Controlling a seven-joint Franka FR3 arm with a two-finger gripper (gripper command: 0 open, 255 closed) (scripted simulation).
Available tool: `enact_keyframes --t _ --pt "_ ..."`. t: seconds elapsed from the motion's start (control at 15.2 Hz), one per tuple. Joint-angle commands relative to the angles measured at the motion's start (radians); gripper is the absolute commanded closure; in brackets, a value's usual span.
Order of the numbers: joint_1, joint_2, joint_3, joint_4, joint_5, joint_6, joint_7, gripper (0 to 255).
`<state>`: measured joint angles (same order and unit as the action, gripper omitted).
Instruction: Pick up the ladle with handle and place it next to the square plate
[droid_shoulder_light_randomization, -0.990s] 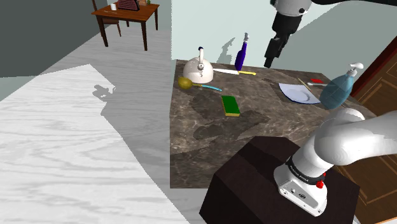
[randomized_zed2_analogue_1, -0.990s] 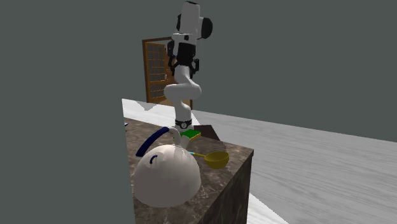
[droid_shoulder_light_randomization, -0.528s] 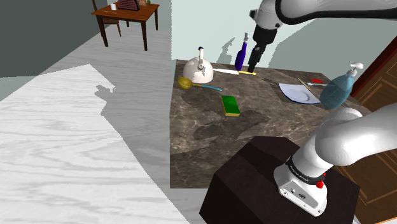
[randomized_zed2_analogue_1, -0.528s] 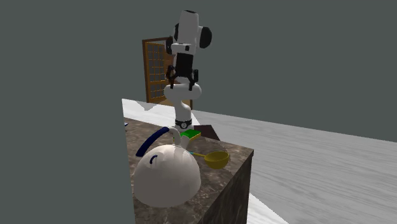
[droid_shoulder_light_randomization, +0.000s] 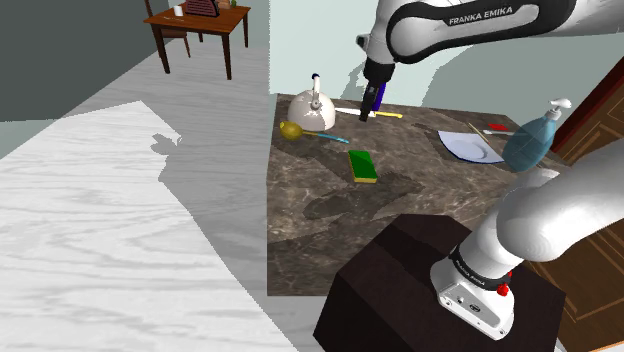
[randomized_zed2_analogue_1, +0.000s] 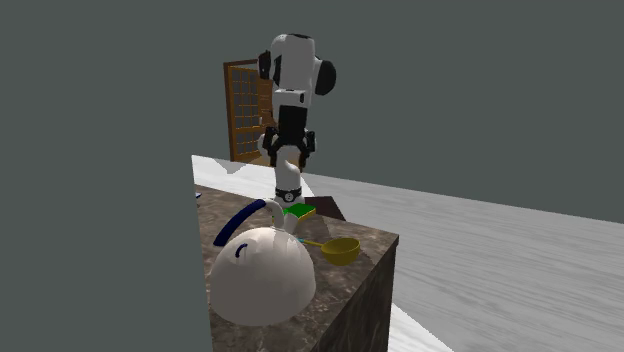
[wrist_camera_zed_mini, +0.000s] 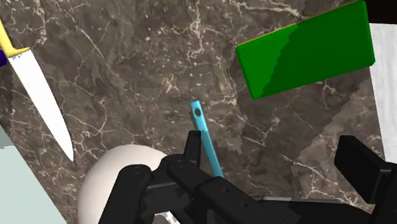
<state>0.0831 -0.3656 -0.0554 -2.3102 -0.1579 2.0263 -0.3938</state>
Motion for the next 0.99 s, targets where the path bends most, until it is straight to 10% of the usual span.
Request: enact_keyframes --t 0.0,0.92 --pt "0.008 0.067 -0.012 0.013 0.003 0.068 -0.044 0" --pt "0.047 0.556 -0.002 0.291 0.091 0.349 -0.335 0"
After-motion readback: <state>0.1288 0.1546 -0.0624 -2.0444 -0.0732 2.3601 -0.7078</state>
